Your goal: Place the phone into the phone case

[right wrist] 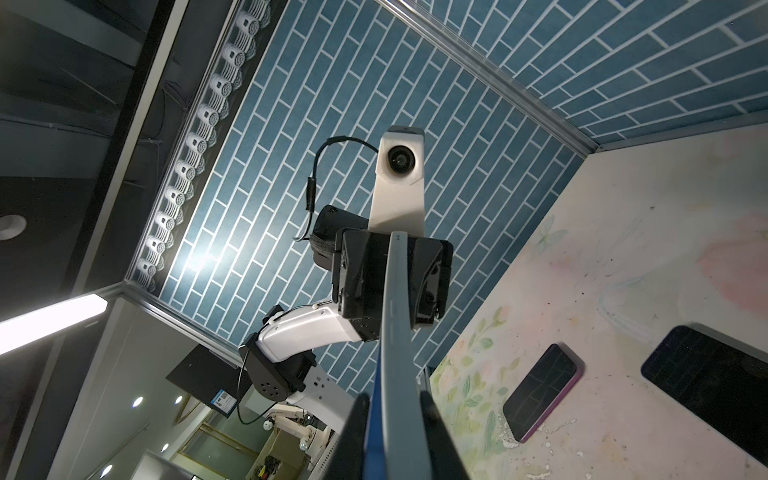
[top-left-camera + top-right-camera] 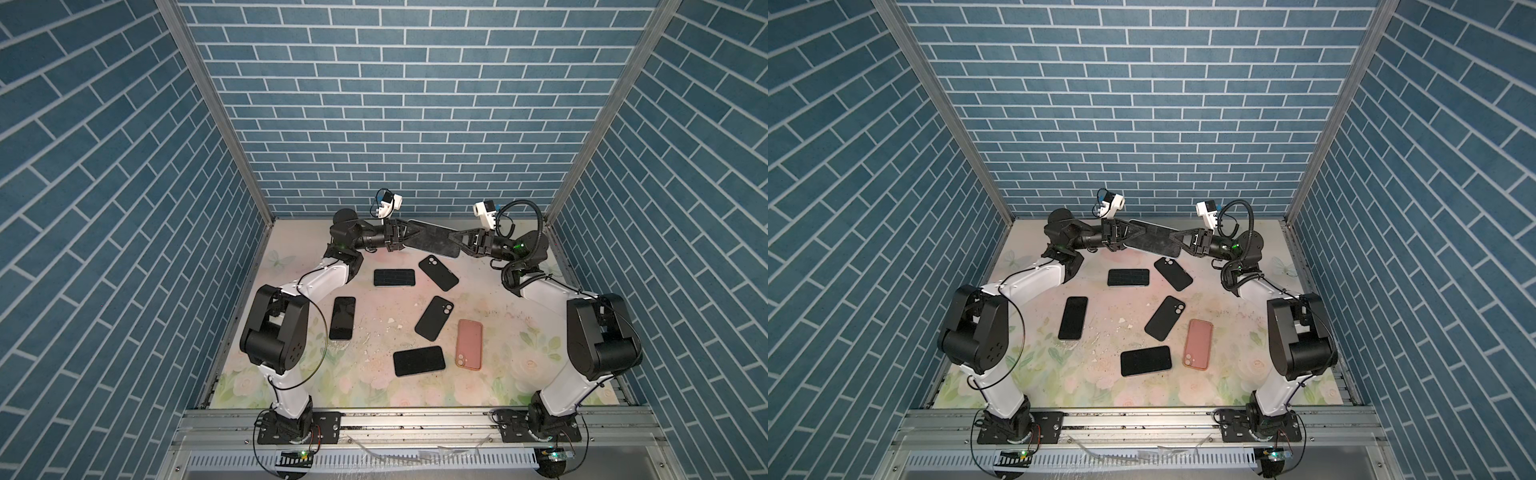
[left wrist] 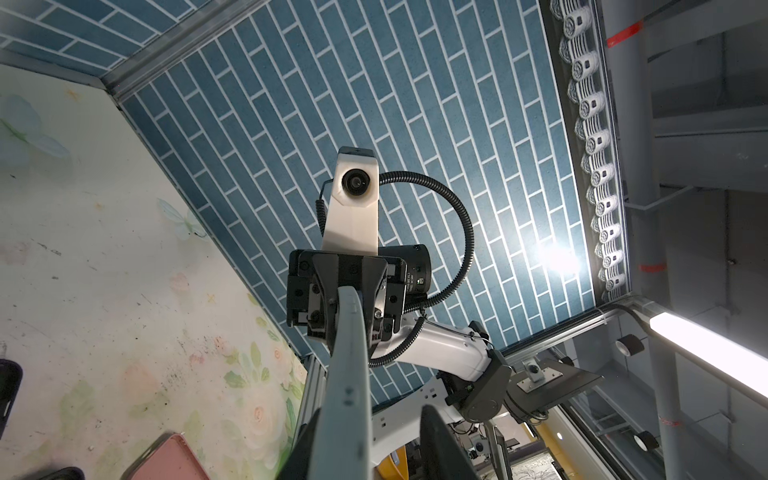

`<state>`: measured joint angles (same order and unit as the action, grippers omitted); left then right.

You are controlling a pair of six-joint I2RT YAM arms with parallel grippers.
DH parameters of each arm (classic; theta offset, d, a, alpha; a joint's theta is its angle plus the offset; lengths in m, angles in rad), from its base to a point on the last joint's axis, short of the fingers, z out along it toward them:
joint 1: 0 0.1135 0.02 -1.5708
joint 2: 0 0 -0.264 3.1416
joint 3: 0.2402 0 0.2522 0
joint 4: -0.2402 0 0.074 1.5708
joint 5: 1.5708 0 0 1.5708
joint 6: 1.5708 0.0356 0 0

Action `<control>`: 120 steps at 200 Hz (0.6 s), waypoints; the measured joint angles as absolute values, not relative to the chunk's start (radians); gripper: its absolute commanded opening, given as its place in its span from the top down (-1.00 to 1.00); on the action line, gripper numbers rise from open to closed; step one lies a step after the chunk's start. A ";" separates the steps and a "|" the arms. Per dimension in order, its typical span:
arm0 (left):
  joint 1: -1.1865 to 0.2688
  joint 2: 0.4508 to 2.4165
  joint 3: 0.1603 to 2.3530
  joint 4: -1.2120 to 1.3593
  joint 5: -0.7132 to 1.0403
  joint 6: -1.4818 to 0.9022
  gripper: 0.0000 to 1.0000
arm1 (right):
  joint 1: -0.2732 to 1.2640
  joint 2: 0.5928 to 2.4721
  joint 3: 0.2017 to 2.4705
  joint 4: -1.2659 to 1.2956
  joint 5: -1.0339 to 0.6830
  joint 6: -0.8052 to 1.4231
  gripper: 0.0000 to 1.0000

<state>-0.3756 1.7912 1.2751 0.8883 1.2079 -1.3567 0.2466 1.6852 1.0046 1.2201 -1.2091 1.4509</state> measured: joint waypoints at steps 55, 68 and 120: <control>-0.390 1.796 1.270 0.865 1.179 -1.332 0.16 | 0.281 1.554 1.029 0.730 -1.105 1.103 1.00; -0.392 1.797 1.266 0.862 1.170 -1.327 0.29 | 0.291 1.535 1.052 0.639 -1.077 1.038 1.00; -0.392 1.816 1.252 0.859 1.140 -1.307 0.82 | 0.293 1.542 1.067 0.560 -1.053 1.015 0.81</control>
